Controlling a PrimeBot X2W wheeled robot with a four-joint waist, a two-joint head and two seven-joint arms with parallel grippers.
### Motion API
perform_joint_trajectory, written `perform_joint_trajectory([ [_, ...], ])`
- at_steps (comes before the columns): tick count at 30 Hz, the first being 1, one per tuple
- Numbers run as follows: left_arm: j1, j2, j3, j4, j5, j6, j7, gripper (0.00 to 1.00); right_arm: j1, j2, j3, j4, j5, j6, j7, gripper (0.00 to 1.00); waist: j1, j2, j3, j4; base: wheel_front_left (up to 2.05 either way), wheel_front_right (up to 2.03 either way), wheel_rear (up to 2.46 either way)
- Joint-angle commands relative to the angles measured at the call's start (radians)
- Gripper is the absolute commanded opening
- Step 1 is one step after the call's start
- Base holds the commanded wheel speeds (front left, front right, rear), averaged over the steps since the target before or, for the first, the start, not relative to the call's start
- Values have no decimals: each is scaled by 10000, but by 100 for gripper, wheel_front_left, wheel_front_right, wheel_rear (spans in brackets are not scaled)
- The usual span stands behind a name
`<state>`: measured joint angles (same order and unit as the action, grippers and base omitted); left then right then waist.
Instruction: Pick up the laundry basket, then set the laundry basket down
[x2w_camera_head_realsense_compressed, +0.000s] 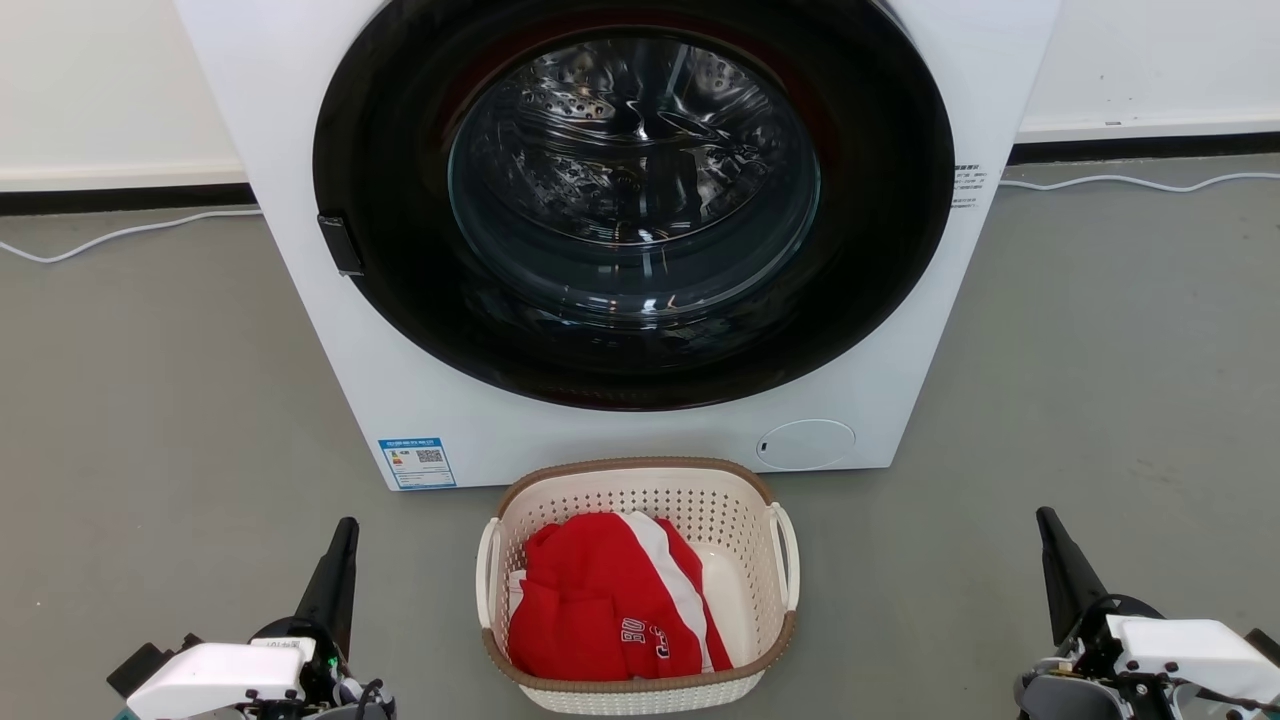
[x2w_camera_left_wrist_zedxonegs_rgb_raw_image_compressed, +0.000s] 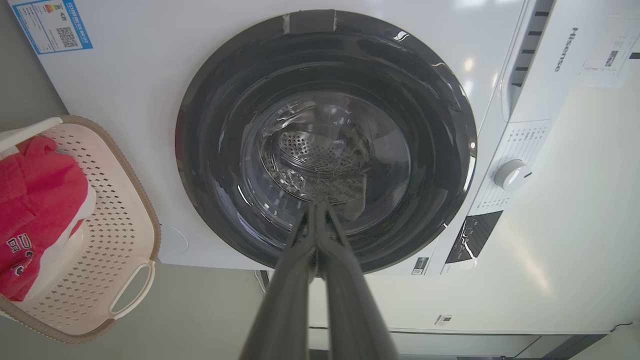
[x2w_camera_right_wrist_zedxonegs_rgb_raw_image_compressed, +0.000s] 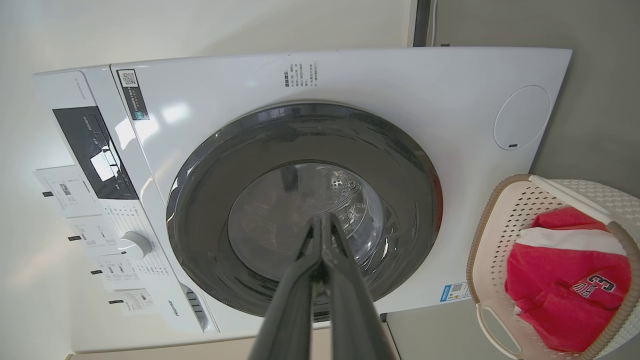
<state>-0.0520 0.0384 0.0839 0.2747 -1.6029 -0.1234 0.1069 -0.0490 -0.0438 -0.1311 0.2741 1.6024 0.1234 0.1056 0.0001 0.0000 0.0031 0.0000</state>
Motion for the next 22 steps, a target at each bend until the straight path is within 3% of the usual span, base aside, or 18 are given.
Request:
perform_joint_trajectory([
  [1,-561,118,300,-294,-56,-73,64,0,-589,-64,172,-293,62,73,77,0,-1,0,0,0,0,0,0],
  [22,-560,118,299,-295,-57,-73,63,0,-589,-64,173,-293,63,73,76,0,-1,0,0,0,0,0,0],
])
